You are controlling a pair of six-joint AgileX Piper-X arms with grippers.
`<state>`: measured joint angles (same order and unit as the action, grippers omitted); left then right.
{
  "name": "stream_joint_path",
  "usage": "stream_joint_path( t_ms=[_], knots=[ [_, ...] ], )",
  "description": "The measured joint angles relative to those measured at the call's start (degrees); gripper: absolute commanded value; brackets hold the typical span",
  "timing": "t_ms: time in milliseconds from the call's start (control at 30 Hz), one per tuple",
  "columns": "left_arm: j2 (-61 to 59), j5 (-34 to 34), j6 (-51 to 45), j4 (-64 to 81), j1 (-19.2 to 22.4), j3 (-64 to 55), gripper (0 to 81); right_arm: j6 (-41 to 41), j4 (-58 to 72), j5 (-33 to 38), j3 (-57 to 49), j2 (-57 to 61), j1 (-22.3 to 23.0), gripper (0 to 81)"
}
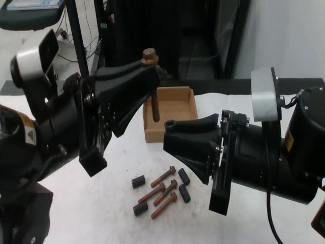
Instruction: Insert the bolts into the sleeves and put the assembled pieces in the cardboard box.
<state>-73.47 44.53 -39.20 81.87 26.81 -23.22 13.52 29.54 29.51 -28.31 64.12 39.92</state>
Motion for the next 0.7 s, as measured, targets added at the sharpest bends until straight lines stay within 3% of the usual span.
stream_joint_path(
  t_ms=[233, 433, 700],
  knots=[
    [0.00, -6.43, 0.40, 0.00, 0.21, 0.00, 0.0, -1.65, 0.00, 0.00, 0.00, 0.00, 0.00, 0.9],
    [0.00, -7.16, 0.55, -2.56, 2.32, 0.00, 0.0, -7.91, 0.00, -1.27, 0.00, 0.00, 0.00, 0.9],
    [0.00, -7.35, 4.21, -4.93, 4.55, 0.00, 0.0, -9.65, 0.00, -5.60, 0.00, 0.00, 0.00, 0.9]
  ],
)
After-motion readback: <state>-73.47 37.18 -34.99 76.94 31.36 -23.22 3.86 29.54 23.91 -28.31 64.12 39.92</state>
